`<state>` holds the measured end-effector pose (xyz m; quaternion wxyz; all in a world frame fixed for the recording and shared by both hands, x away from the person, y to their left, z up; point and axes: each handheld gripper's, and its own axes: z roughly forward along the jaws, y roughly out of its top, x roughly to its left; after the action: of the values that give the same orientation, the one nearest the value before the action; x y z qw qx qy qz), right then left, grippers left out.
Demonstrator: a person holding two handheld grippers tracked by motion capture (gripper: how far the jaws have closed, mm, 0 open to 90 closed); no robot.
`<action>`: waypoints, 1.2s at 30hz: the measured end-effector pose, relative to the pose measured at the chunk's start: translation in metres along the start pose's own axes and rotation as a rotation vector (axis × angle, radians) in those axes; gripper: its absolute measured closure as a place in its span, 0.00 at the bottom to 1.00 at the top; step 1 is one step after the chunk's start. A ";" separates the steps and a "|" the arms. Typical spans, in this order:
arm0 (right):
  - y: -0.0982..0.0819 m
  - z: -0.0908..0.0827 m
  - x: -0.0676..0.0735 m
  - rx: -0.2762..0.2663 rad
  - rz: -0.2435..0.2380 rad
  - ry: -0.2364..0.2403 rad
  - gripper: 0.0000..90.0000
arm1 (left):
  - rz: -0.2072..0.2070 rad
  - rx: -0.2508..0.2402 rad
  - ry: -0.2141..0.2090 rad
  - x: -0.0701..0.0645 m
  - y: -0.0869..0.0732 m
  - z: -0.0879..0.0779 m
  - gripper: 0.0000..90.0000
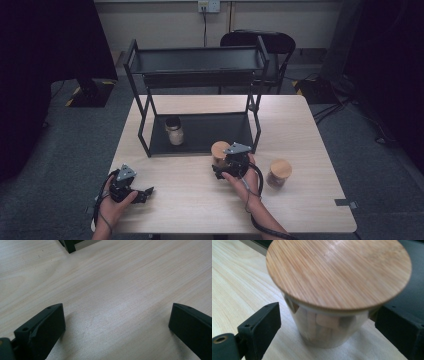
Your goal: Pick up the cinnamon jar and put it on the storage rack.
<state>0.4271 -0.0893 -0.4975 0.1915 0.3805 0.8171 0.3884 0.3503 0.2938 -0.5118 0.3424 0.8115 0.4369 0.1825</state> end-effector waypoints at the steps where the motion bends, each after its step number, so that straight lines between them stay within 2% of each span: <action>1: 0.000 0.001 0.000 -0.004 -0.002 -0.002 0.07 | 0.000 0.000 0.000 0.000 0.000 0.000 0.00; 18: 0.006 0.009 -0.004 -0.026 0.020 0.004 0.17 | 0.000 -0.001 -0.002 0.000 0.000 0.000 0.00; 26: 0.007 0.012 -0.005 -0.037 0.029 0.025 0.20 | 0.001 -0.001 -0.002 0.000 0.000 0.000 0.00; 36: 0.008 0.015 -0.002 -0.057 0.002 0.027 0.27 | 0.001 -0.001 -0.004 0.000 0.000 0.000 0.00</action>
<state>0.4413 -0.0804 -0.5007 0.1908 0.3704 0.8078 0.4170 0.3503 0.2944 -0.5118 0.3437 0.8120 0.4355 0.1813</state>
